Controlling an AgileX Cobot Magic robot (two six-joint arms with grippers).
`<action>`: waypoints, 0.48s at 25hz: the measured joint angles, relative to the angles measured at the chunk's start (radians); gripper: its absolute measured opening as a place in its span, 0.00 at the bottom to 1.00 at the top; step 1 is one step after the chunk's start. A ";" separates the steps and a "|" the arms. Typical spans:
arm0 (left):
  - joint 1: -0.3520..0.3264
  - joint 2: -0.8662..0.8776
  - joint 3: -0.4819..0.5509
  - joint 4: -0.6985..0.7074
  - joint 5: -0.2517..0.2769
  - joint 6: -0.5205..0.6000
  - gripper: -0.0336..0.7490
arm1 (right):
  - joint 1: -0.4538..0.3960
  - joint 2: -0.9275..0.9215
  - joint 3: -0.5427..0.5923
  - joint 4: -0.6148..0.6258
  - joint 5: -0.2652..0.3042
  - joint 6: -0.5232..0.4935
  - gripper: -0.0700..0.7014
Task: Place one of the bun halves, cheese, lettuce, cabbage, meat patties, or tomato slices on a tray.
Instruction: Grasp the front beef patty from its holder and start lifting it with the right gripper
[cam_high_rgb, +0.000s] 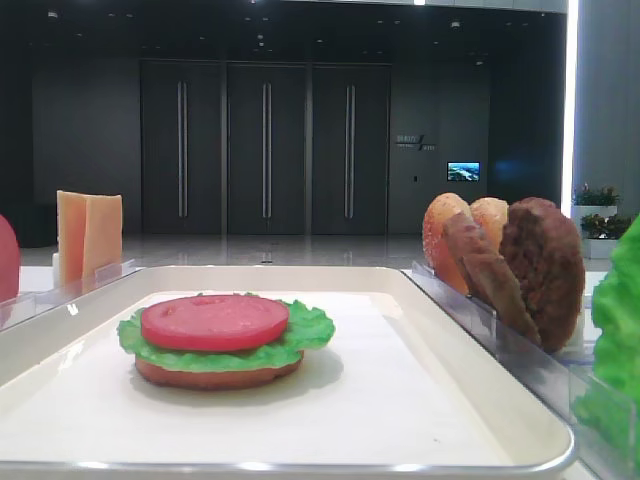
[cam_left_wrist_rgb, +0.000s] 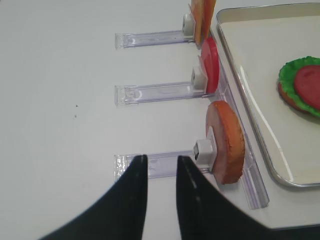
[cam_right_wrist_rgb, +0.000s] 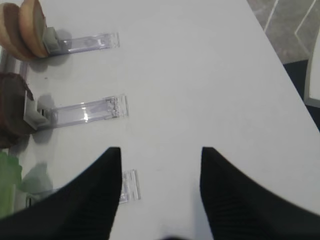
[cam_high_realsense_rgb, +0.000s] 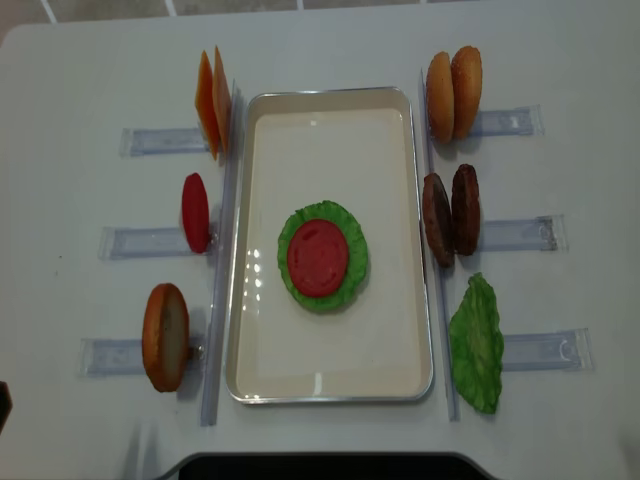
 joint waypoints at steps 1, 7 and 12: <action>0.000 0.000 0.000 0.000 0.000 0.000 0.24 | 0.000 0.068 -0.029 0.000 -0.016 0.014 0.54; 0.000 0.000 0.000 0.000 0.000 0.001 0.24 | 0.000 0.620 -0.275 0.000 -0.015 0.036 0.54; 0.000 0.000 0.000 0.000 0.000 0.003 0.24 | 0.024 0.895 -0.497 -0.001 0.043 0.063 0.54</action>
